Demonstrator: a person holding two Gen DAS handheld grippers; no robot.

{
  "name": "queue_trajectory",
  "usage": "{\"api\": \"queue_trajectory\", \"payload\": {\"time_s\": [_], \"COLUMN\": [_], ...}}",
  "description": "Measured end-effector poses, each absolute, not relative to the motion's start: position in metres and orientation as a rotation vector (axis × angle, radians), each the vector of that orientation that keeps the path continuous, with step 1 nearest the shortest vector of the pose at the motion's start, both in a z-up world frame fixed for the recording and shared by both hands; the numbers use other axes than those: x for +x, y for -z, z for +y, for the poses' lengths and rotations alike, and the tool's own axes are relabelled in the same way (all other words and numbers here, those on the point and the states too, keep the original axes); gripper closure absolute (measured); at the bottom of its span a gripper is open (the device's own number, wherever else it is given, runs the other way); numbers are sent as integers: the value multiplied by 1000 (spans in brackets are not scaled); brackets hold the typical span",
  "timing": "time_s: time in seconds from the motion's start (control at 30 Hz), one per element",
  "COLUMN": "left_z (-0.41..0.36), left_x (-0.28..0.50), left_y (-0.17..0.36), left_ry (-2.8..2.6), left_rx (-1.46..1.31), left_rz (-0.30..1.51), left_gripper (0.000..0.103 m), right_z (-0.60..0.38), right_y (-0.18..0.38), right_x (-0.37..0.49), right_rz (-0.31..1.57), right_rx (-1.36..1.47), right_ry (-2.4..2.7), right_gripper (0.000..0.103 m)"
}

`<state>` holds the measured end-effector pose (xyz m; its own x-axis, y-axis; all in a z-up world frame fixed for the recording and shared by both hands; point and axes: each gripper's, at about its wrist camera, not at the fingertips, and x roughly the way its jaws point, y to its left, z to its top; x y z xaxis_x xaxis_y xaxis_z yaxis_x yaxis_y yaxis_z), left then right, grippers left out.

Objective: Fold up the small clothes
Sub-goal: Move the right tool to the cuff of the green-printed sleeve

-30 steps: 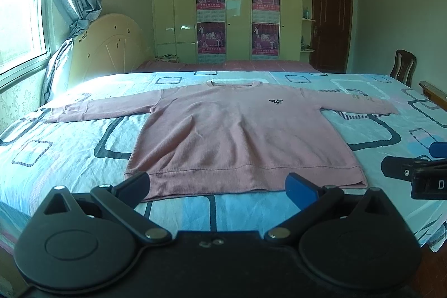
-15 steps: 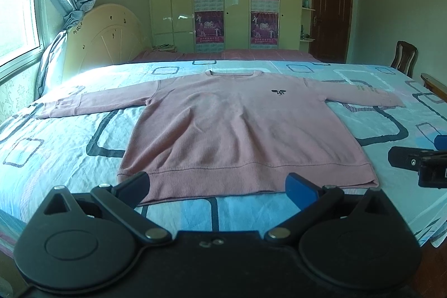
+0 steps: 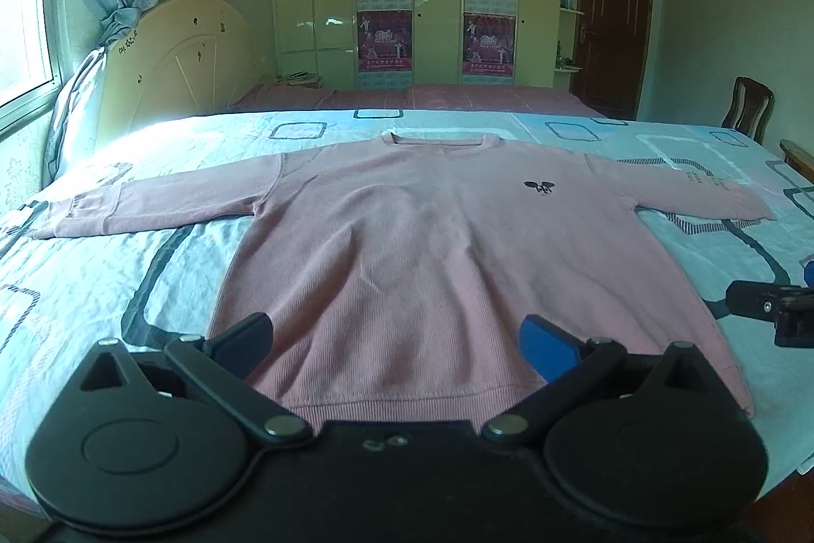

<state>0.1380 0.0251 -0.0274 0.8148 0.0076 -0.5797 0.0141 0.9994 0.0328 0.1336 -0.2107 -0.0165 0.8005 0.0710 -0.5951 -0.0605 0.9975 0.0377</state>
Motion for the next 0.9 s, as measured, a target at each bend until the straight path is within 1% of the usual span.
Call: {"api": "queue_trajectory", "payload": {"time_s": [0.4,0.53,0.9], "left_z": [33,23,-28], "left_x": [240,260,312], "left_y": [29,34,45], "left_ry": [134,168,146], "left_rx": [56,56,69], "left_rz": [639,635,708], "left_gripper": [1,1,1], "right_z": [-236,-256,-329], "right_y": [19,20,38], "right_x": [223,237,289], "right_rz": [660,671,694], "right_rx": [35,31,46], "right_ry": [112,171,211], "right_gripper": [0,0,0]}}
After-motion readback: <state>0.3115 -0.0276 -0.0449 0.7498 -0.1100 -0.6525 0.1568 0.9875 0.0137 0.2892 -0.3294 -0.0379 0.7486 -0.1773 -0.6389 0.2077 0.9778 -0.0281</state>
